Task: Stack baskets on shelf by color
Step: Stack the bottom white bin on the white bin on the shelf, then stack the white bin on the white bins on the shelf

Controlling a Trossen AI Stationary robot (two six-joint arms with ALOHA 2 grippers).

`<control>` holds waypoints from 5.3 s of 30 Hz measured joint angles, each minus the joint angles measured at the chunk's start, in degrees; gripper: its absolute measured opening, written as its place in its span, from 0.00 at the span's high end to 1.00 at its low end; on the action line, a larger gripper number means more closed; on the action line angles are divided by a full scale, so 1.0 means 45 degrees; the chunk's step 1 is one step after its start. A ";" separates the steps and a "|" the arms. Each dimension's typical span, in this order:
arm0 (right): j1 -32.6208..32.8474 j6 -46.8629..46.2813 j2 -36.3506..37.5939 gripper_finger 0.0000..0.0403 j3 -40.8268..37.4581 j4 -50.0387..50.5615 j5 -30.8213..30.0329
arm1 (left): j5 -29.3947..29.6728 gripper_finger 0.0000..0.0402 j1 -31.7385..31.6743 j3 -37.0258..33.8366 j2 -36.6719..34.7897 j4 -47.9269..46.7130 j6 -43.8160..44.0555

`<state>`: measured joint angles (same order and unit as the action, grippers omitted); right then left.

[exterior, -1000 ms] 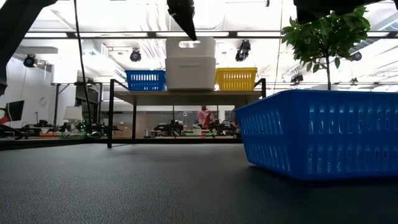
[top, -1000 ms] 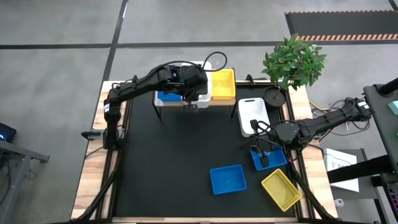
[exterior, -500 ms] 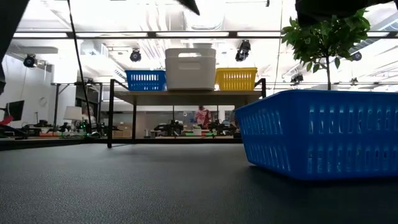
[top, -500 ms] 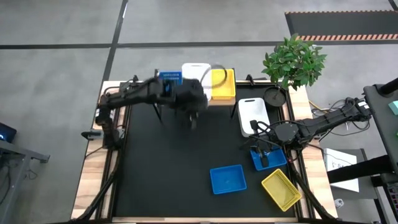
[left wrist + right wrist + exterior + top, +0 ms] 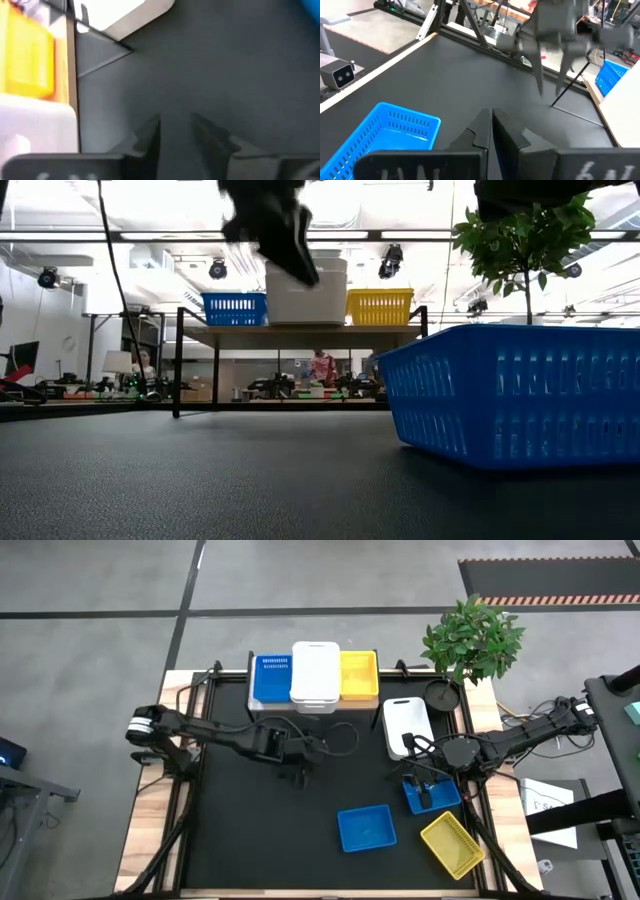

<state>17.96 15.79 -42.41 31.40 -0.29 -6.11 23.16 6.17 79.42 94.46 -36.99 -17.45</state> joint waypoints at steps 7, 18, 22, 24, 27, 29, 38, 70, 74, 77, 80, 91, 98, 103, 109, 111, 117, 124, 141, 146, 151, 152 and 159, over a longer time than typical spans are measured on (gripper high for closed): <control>0.0000 -0.0078 -0.0005 0.97 0.0010 -0.0104 0.0000 | 0.3533 0.98 -0.1242 -0.2104 -0.0644 0.4265 -0.0538; 0.0000 -0.0068 -0.0005 0.97 0.0010 -0.0089 -0.0005 | 0.3618 1.00 -0.2280 -0.2763 -0.0855 0.6796 -0.0928; 0.0000 -0.0083 -0.0005 0.97 0.0010 -0.0093 -0.0005 | 0.3609 1.00 -0.2466 -0.2893 -0.0851 0.6880 -0.0866; 0.0000 -0.0163 -0.0005 0.97 0.0010 -0.0093 -0.0005 | 0.3606 1.00 -0.2454 -0.2924 -0.0851 0.6793 -0.0783; 0.0000 -0.0311 -0.0005 0.97 0.0010 -0.0072 -0.0001 | 0.3612 1.00 -0.1969 -0.2924 -0.0955 0.6780 -0.0531; 0.0000 -0.0570 -0.0005 0.97 0.0010 -0.0024 -0.0005 | 0.3530 1.00 -0.1274 -0.2925 -0.1107 0.6778 -0.0532; 0.0000 -0.1410 -0.0029 0.96 0.0010 -0.0148 -0.0010 | -0.0590 1.00 0.2620 -0.3508 -0.1637 0.6765 -0.2644; 0.0010 -0.6096 -0.4167 0.67 0.2147 0.1616 -0.0928 | 0.0641 1.00 0.3460 -0.9883 -0.9414 1.0835 -0.3222; 0.0005 -0.6611 -0.4957 0.69 0.3861 0.5858 -0.0985 | 0.0641 1.00 0.3462 -1.0204 -0.9599 1.0819 -0.3219; -0.0140 -0.6601 -0.5511 0.69 0.4930 0.9142 -0.1120 | 0.0641 1.00 0.3465 -1.0263 -0.9667 1.0816 -0.3210; -0.0477 -0.6882 -0.5851 0.67 0.5647 1.2059 -0.1993 | 0.0641 1.00 0.3465 -1.0264 -0.9627 1.0843 -0.3202; -0.2876 -0.6096 -0.6008 0.61 0.4867 1.4270 -0.2535 | 0.0641 1.00 0.3474 -1.0267 -0.9575 1.0888 -0.3188; -0.3833 -0.5809 -0.6012 0.62 0.3819 1.4114 -0.1964 | 0.0640 1.00 0.3475 -1.0303 -0.9575 1.0884 -0.3173; -0.3895 -0.5736 -0.6032 0.69 0.3818 1.3828 -0.1972 | 0.0637 1.00 0.3470 -1.0306 -0.9514 1.0885 -0.3106; -0.3895 -0.5736 -0.6031 0.78 0.3818 1.3645 -0.1977 | 0.0636 1.00 0.3470 -1.0306 -0.9497 1.0884 -0.2858; -0.3895 -0.5774 -0.6028 0.81 0.3818 1.3552 -0.1977 | 0.0636 1.00 0.3470 -1.0306 -0.9497 1.0892 -0.2844; -0.3895 -0.5842 -0.6028 0.95 0.3813 1.3506 -0.1976 | 0.0636 1.00 0.3470 -1.0306 -0.9497 1.0898 -0.2824; -0.3891 -0.5833 -0.6028 0.98 0.3813 1.3414 -0.1698 | 0.0636 1.00 0.3475 -1.0306 -0.9497 1.0911 -0.2822; -0.2923 -0.6049 -0.6104 0.98 0.5111 1.2421 -0.0598 | 0.0632 1.00 0.3479 -1.0306 -0.9497 1.0896 -0.2537; -0.2501 -0.6239 -0.6792 0.98 0.5101 1.0999 -0.0503 | 0.0632 1.00 0.3479 -1.0306 -0.9497 1.0893 -0.2537; -0.2463 -0.6258 -0.7663 0.88 0.5090 0.9904 -0.0068 | 0.0627 1.00 0.3479 -1.0311 -0.9497 1.0893 -0.2522; -0.2467 -0.6293 -0.7823 0.85 0.5090 0.9934 -0.0068 | 0.0627 1.00 0.3479 -1.0311 -0.9497 1.0893 -0.2522; -0.2496 -0.6712 -0.9199 0.64 0.5085 0.9815 -0.0316 | 0.0627 1.00 0.3479 -1.0331 -0.9497 1.0888 -0.2518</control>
<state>6.72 -14.41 -83.81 54.28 43.88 -7.53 25.98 21.82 32.93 51.72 12.01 -28.77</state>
